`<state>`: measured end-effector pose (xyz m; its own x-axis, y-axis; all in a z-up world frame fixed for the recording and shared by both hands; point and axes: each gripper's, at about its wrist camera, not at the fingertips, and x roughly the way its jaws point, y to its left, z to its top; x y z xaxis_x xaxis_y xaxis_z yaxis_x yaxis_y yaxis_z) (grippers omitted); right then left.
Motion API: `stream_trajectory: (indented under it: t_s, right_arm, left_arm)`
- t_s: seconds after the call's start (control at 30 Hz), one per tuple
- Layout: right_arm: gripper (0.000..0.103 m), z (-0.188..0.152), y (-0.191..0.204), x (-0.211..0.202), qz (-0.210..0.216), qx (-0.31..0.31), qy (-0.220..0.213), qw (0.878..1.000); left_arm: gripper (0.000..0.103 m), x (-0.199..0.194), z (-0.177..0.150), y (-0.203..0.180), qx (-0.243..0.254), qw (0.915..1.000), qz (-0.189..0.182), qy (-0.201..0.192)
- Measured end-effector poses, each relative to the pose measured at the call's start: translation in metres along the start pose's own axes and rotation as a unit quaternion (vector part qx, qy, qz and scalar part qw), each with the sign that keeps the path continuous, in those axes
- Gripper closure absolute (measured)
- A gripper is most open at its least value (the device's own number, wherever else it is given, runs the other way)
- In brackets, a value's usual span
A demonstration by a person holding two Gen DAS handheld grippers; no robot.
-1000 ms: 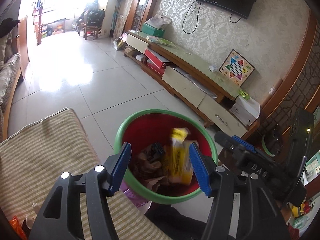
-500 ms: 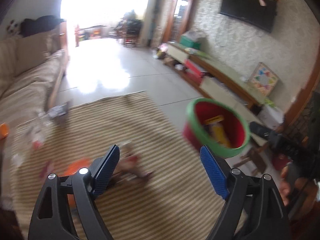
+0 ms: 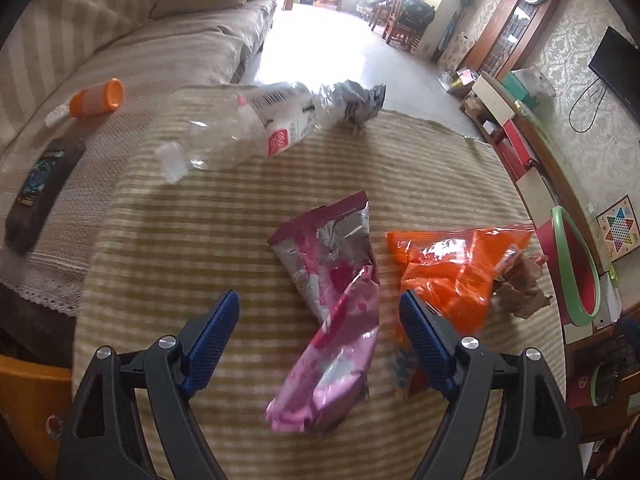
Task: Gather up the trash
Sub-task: 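Grasp the pink snack wrapper with the left tool while the right tool grasps the orange snack bag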
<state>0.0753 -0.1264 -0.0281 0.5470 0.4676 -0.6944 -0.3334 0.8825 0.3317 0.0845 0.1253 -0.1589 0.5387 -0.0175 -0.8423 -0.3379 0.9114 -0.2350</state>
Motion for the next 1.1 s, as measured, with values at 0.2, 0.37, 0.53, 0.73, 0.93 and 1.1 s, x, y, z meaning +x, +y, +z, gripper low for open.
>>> stream_trajectory:
  t_s: [0.2,0.37,0.53,0.73,0.93,1.1]
  right_arm:
    - [0.019,-0.001,0.025,0.014,0.011,-0.005,0.024,1.0]
    - [0.019,0.006,0.041,0.048,0.047,0.029,0.062,0.997]
    - [0.019,0.008,0.059,0.092,0.051,0.063,0.102,0.991]
    - [0.019,0.005,0.075,0.136,0.048,0.081,0.144,0.985]
    - [0.019,-0.002,0.071,0.16,0.049,0.12,0.182,0.975]
    - [0.047,-0.006,0.069,0.158,0.062,0.118,0.183,0.974]
  left_arm:
    - [0.09,0.01,-0.005,0.001,-0.006,0.9993,-0.035,0.007]
    - [0.096,-0.025,-0.024,0.002,-0.003,0.9986,-0.04,-0.034]
    - [0.096,-0.069,-0.048,0.005,-0.007,0.9969,-0.041,-0.066]
    - [0.096,-0.096,-0.065,0.008,-0.006,0.9961,-0.038,-0.079]
    - [0.096,-0.1,-0.064,0.007,-0.004,0.9954,-0.04,-0.087]
    - [0.096,-0.101,-0.065,0.009,-0.007,0.9954,-0.038,-0.088]
